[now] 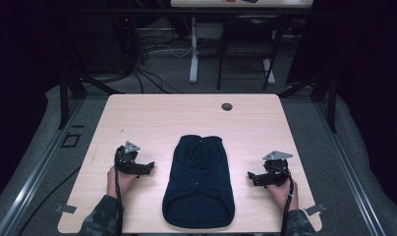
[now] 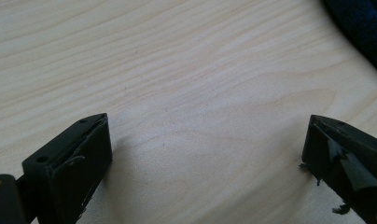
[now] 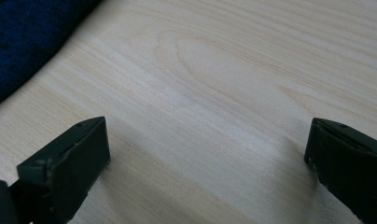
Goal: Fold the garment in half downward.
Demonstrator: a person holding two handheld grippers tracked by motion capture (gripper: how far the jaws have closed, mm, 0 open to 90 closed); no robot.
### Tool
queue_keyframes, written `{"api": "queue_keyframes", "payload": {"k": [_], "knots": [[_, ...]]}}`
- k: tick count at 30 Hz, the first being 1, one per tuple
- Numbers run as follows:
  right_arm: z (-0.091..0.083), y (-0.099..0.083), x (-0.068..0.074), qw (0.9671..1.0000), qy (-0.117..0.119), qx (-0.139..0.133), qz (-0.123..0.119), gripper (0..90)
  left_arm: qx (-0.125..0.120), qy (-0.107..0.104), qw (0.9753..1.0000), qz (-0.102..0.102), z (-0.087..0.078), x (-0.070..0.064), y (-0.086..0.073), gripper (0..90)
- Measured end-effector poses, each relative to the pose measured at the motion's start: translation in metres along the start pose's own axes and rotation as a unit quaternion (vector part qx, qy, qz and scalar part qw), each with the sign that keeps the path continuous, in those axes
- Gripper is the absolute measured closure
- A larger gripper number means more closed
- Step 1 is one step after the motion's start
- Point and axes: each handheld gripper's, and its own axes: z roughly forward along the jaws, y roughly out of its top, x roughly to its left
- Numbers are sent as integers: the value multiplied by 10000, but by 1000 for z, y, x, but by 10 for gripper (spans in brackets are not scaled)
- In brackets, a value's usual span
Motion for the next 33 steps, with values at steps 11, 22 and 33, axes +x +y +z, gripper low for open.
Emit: {"api": "queue_keyframes", "payload": {"k": [11,22,33], "knots": [[-1,1,0,9999,-80,58,50,0,-103,80,9997,206,0,-7,6,25],[-8,18,0,9993,143,50,336,0,-236,-310,9992,5,-4,-8,24,2],[-5,49,13,9984,484,170,256,18,-211,-565,9981,-137,7,-15,48,3]]}}
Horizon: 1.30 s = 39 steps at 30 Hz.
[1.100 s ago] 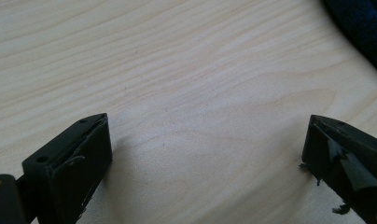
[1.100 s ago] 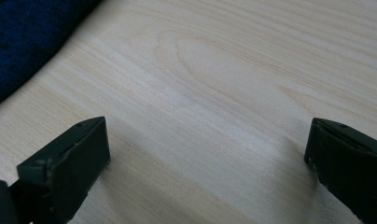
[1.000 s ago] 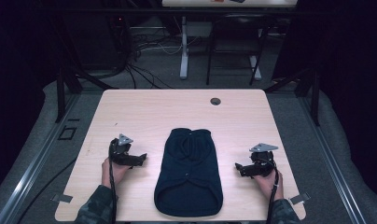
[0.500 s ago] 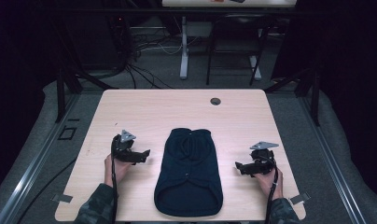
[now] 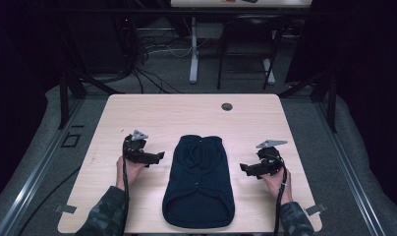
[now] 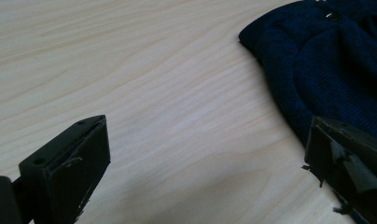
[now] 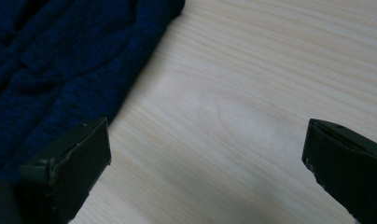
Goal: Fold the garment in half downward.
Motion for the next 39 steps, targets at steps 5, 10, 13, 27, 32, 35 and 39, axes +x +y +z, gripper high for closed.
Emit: {"api": "queue_keyframes", "payload": {"k": [5,10,13,27,32,35,39], "knots": [[6,12,5,10000,52,57,-60,27,1,-97,9999,65,6,-5,10,3],[12,23,7,9999,109,67,-105,30,34,-164,9998,75,10,-8,20,2],[21,37,10,9997,198,90,-108,38,71,-181,9998,101,15,-12,26,2],[65,82,27,9989,324,268,-212,131,303,-213,9989,284,49,-33,56,6],[81,91,32,9987,295,377,-180,165,566,-296,9971,419,69,-45,62,22],[90,92,34,9985,302,434,-111,215,653,-266,9966,434,78,-48,60,53],[100,90,35,9977,358,567,-49,287,786,-351,9955,402,85,-50,57,116]]}}
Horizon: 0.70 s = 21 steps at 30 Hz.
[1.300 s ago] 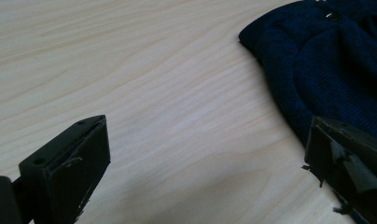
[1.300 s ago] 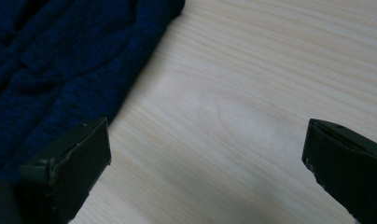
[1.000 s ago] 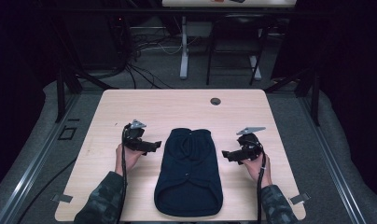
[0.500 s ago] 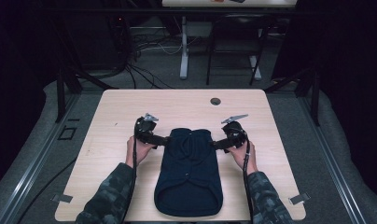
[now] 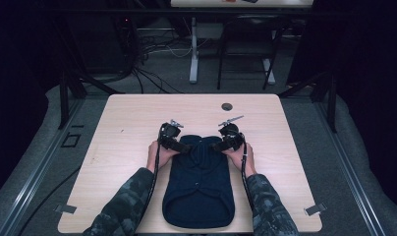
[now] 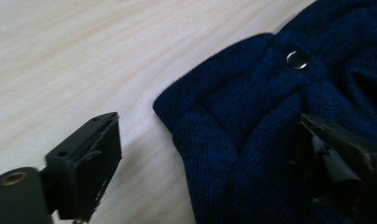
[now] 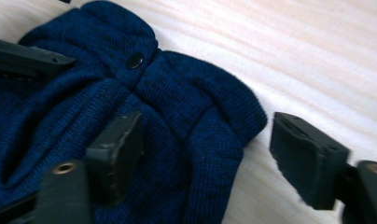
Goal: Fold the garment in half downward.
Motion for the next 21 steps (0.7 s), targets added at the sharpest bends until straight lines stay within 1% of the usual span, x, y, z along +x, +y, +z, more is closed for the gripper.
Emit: {"api": "queue_keyframes", "payload": {"k": [2,3,4,5,6,8,9,11,12,14,15,16,19,21], "knots": [[3,-1,0,10000,18,22,7,313,-1,-22,10000,18,0,0,0,161],[3,-1,0,10000,18,22,7,313,25,-74,10000,52,-1,0,0,161],[4,-1,0,10000,-6,23,-13,345,26,-99,9999,59,-1,-1,0,181],[6,-2,0,10000,-1,42,-26,397,38,-124,9998,116,0,-1,0,232],[7,-3,-1,10000,10,30,-30,415,4,-132,9999,101,1,-2,-1,259],[7,-4,-1,10000,1,10,-61,431,-37,-134,9999,95,1,-3,-2,289],[7,-4,1,9999,-66,-1,-132,463,-69,-125,9997,177,0,-5,-4,302],[8,-5,3,9998,-105,-40,-170,490,-92,-97,9997,191,0,-6,-4,336],[8,-5,4,9998,-103,-34,-165,502,-57,-54,9996,271,-1,-7,-4,346],[8,-5,4,9998,-104,-31,-175,511,-44,-47,9996,289,-1,-8,-4,358],[7,-5,5,9998,-95,-8,-181,537,-20,-44,9995,320,-1,-9,-4,384],[7,-5,5,9998,-95,-8,-181,537,-8,-39,9994,343,-1,-9,-4,384],[8,-5,6,9998,-87,-11,-180,585,-10,-55,9992,385,-2,-10,-4,428],[8,-5,7,9998,-93,-10,-193,594,-12,-69,9992,398,-2,-10,-4,442]]}}
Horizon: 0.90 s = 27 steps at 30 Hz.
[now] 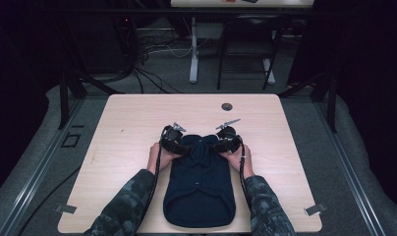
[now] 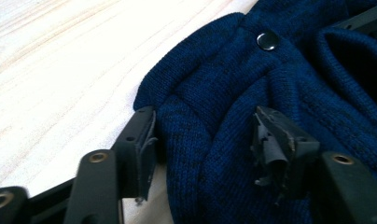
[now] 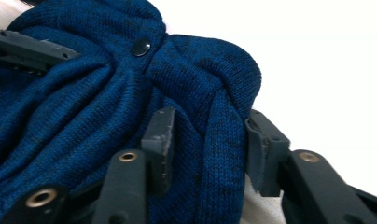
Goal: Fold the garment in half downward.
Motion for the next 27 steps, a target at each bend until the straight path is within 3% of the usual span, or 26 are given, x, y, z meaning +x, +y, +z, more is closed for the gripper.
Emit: {"api": "queue_keyframes", "payload": {"k": [7,16,23,27], "knots": [[0,0,0,9999,94,23,-39,646,-21,-105,9999,46,-1,-3,0,583],[-1,0,-2,9999,136,-8,-63,670,-43,-148,9998,101,-2,-5,-1,665],[-9,-4,0,9995,53,-264,-171,699,-185,-258,9995,52,-9,-2,-1,676],[-23,-5,3,9980,60,-589,-237,706,-348,-268,9989,135,-22,-5,2,675]]}}
